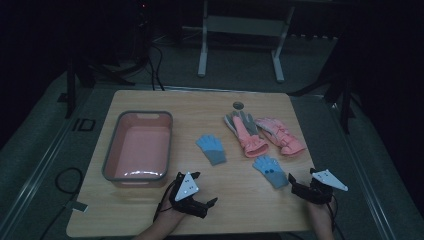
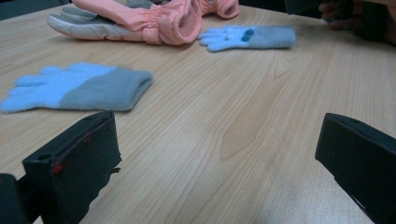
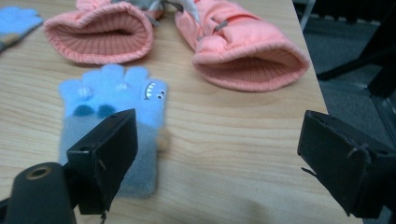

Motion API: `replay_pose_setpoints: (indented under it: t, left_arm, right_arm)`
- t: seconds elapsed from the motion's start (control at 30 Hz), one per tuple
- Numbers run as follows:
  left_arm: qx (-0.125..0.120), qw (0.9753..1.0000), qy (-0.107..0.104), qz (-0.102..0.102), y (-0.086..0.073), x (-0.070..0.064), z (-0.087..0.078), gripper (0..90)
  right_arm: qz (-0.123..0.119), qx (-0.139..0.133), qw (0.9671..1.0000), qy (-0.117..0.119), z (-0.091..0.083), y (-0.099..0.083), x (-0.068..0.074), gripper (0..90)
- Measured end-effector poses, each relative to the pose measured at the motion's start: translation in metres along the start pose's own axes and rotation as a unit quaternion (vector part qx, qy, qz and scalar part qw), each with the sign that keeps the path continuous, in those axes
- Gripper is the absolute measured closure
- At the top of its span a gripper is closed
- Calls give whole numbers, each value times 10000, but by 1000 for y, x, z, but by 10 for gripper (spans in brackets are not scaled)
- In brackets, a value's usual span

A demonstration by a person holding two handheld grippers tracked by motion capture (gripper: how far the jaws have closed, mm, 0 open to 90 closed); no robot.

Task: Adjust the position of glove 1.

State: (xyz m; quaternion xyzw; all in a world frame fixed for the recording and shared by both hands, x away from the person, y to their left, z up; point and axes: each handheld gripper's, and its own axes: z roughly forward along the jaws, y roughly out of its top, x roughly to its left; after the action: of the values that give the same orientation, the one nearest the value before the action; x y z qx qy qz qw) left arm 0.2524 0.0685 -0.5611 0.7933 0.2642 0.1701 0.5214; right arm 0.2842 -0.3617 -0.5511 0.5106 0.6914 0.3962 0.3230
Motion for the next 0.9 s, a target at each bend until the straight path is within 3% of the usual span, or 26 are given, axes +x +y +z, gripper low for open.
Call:
replay_pose_setpoints:
  t: [0.13, 0.23, 0.33, 0.4, 0.47, 0.7, 0.9]
  left_arm:
    - [-20, 10000, -34, -82, -1, 2, -2, 0]
    - [-39, 9999, -46, -122, -1, 2, -3, 0]
    - [-24, 9999, -49, -131, -1, 3, -2, 0]
    - [-10, 9999, -63, -146, -1, 3, -2, 0]
    - [-7, 9999, -77, -151, -1, 3, -2, 0]
    - [26, 9999, -52, -145, -1, 3, -2, 0]
    - [22, 9999, -30, -115, -1, 2, -2, 0]
  right_arm:
    - [105, 312, 9994, -56, 1, 4, -3, 118]
    - [134, 308, 9993, -138, -2, 10, -5, 118]
    - [206, 381, 9990, -48, -3, 16, -7, 123]
    - [482, 849, 9949, 242, 0, 27, -13, 146]
    - [630, 962, 9924, 431, 1, 32, -16, 164]
    - [428, 978, 9925, 599, -1, 55, -12, 131]
    - [315, 675, 9955, 592, -6, 68, -9, 132]
